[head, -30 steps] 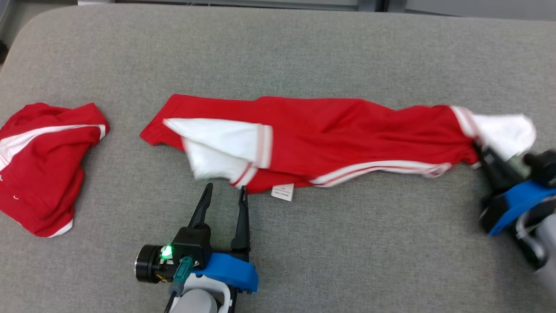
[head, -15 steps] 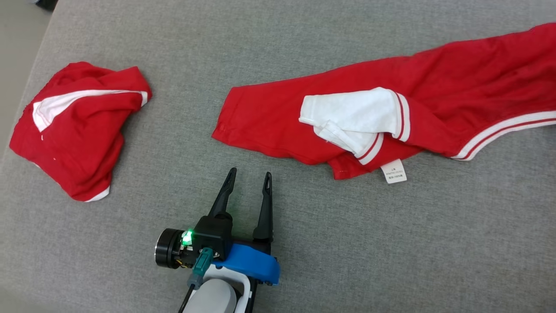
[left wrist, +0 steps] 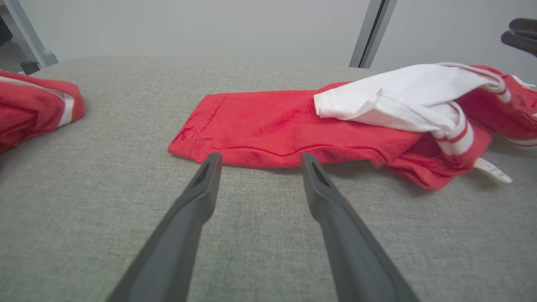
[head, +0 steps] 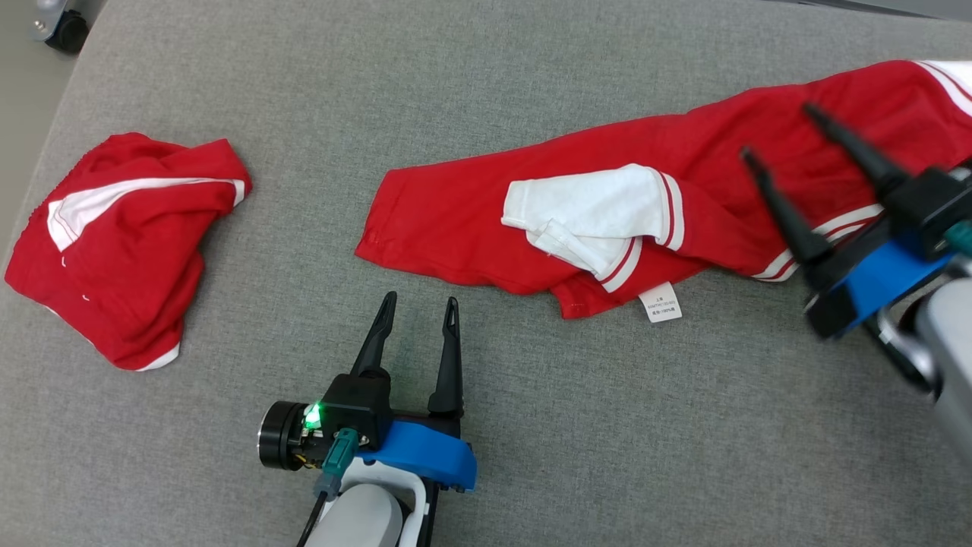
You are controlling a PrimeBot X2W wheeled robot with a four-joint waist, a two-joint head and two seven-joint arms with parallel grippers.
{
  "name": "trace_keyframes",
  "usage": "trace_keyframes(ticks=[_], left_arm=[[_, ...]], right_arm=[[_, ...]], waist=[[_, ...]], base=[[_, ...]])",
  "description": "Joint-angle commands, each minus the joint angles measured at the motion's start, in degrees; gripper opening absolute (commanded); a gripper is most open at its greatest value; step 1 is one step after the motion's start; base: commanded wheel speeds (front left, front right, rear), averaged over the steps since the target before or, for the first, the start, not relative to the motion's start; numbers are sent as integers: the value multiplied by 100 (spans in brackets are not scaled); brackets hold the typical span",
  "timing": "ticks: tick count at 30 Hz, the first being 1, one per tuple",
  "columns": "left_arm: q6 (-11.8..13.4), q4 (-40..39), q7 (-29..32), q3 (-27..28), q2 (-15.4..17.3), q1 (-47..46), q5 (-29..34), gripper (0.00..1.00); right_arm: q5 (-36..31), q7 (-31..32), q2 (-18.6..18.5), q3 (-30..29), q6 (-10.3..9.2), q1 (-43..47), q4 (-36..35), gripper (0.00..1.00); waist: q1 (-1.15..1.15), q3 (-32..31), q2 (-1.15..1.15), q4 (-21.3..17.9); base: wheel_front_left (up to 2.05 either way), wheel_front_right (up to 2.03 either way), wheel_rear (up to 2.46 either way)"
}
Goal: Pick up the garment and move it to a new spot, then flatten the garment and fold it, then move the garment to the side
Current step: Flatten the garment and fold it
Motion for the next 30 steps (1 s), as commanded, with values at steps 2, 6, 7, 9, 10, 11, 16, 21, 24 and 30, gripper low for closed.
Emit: trace_keyframes(ticks=[2,6,7,9,10,11,16,21,24,30], left_arm=[[-16,-7,-16,17,-2,27,-21,100],[-6,-28,-16,64,0,53,-31,100],[-3,-37,-16,72,-2,74,-27,100],[-1,-45,-16,85,-2,114,-34,100],[5,-41,-16,91,-2,136,-45,100],[5,-30,-16,98,-1,159,-49,100],[14,-14,-16,110,-2,218,-86,100],[37,-38,-16,51,-2,175,-142,100],[62,-66,-16,35,-2,142,-184,100],[63,-5,-16,132,-1,234,-162,100]], right_arm=[[120,-16,-8,161,-2,168,-170,100],[281,-17,-19,428,-2,371,-608,100],[315,-16,-28,522,-2,460,-685,100],[272,-17,-99,731,-2,513,-783,100],[266,-17,-126,828,-2,522,-805,100],[238,-17,-162,906,-2,526,-801,100],[86,-17,-186,1002,-2,482,-604,100],[-95,-17,-81,938,-2,419,-435,100],[-240,-17,-26,881,-2,381,-455,67],[-264,-17,119,608,-2,560,-780,0]], waist=[[0,-33,0,-9],[0,-43,0,30],[0,-42,0,44],[0,-36,0,74],[0,-34,0,88],[0,-36,0,102],[0,-35,0,142],[0,-10,0,184],[0,5,0,191],[0,-92,0,37]], base=[[0,0,0],[0,0,0],[0,0,0],[0,0,0],[0,0,0],[0,0,0],[0,0,0],[0,0,0],[0,0,0],[0,0,0]])
